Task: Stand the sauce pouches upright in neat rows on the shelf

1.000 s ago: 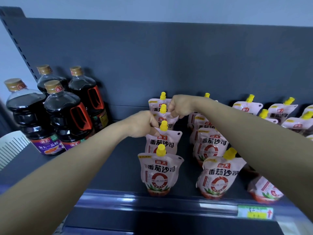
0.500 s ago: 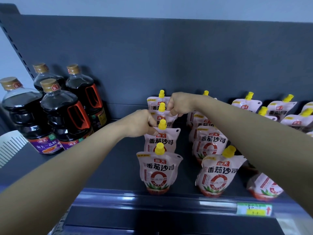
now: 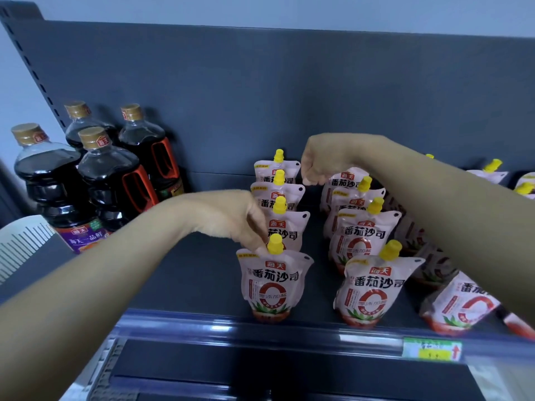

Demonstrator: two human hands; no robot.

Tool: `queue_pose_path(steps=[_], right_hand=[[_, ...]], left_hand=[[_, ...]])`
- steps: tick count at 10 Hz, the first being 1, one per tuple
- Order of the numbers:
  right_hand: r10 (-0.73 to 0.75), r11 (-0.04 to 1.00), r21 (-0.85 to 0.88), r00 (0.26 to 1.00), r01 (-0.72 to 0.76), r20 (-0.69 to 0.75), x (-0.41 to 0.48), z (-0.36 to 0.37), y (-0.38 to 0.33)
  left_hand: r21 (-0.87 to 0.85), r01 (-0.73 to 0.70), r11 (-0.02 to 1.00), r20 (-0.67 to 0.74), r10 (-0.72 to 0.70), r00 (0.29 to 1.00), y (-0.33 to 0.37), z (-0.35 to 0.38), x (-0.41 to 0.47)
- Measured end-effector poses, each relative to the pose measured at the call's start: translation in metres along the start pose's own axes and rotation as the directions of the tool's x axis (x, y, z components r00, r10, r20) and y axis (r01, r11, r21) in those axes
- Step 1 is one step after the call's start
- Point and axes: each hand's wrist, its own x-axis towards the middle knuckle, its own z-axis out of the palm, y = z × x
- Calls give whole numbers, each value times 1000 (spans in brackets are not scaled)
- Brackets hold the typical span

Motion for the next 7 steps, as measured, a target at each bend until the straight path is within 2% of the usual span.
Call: queue_pose_path(steps=[1, 5, 6, 7], right_hand=[[-22, 998, 56, 998, 19, 56, -8, -1, -5], [-6, 998, 59, 999, 3, 43, -20, 8, -9], [3, 999, 44, 999, -5, 42, -27, 9, -8], [47, 997, 58, 999, -48, 3, -36, 10, -1]], left_hand=[[-31, -5, 1000, 21, 5, 1000, 2, 5, 2], [52, -27, 998, 11, 27, 1000, 3, 12, 5], [42, -32, 999, 37, 30, 999, 4, 11, 1], [2, -64, 998, -17, 64, 998, 6, 0, -6]])
